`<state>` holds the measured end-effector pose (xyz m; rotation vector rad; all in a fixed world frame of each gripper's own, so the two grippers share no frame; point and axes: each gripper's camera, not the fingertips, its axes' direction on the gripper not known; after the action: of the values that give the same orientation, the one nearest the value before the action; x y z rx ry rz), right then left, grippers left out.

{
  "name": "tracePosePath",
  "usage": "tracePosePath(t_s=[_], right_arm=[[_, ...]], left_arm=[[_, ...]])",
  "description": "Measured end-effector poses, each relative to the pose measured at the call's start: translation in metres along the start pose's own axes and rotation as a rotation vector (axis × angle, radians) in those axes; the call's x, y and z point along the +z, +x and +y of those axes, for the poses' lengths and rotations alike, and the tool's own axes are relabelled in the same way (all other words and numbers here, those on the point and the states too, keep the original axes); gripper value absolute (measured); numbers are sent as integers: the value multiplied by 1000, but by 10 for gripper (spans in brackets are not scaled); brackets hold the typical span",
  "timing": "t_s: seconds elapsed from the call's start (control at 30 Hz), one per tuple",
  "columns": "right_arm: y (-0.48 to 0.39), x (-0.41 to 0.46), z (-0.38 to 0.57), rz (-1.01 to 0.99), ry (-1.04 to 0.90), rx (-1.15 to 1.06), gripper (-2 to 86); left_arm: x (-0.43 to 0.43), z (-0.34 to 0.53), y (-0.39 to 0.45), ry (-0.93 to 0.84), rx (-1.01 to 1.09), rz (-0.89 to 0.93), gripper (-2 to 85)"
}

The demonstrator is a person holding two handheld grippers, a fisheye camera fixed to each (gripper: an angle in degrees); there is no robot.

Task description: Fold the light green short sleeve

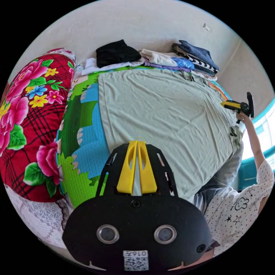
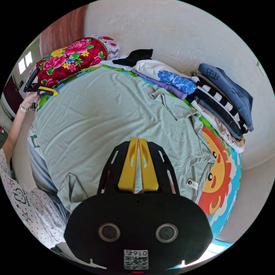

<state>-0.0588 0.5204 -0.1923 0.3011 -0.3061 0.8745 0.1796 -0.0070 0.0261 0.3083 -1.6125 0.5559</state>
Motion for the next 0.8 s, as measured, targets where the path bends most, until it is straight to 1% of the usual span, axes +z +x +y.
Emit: tracePosePath(t_s=[0.1, 0.17, 0.2, 0.23, 0.27, 0.33, 0.4, 0.43, 0.5, 0.53, 0.6, 0.63, 0.67, 0.7, 0.8], right_arm=[[2, -6, 32, 42, -34, -24, -5], [10, -3, 54, 31, -81, -13, -5], [13, -1, 59, 33, -101, -9, -5], [17, -6, 70, 29, -60, 2, -5], [22, -8, 79, 45, -87, 11, -5], [29, -20, 96, 108, -95, 35, -5], [34, -39, 121, 148, -42, 44, -5], [36, -50, 140, 149, -11, 49, -5], [39, -61, 166, 128, 12, 67, -5], [39, -66, 184, 107, 22, 76, -5], [35, -72, 209, 86, 57, 73, -5], [30, -74, 224, 80, 81, 53, -5], [25, -75, 238, 92, 96, 42, -5], [23, -74, 245, 103, 97, 37, -4], [23, -65, 272, 156, 50, 47, -4]], left_arm=[[2, 6, 3, 37, -3, -3, -10], [4, 3, 3, 37, -8, -2, -10], [4, 1, 2, 28, -29, 13, -10], [3, 0, 2, 21, -45, 20, -10], [0, 0, 2, 15, -92, 34, -10], [-16, 4, 16, 72, -79, 149, -10], [-35, 6, 58, 153, 17, 310, -10], [-37, 5, 73, 156, 46, 333, -10], [-36, -1, 148, 129, 214, 386, -10], [-35, -2, 169, 118, 260, 393, -10], [-25, -3, 251, 109, 406, 401, -10], [-22, -3, 270, 111, 438, 404, -10], [-15, -3, 306, 109, 498, 409, -10], [-8, -4, 339, 104, 549, 407, -10], [10, -7, 400, 86, 617, 361, -10]])
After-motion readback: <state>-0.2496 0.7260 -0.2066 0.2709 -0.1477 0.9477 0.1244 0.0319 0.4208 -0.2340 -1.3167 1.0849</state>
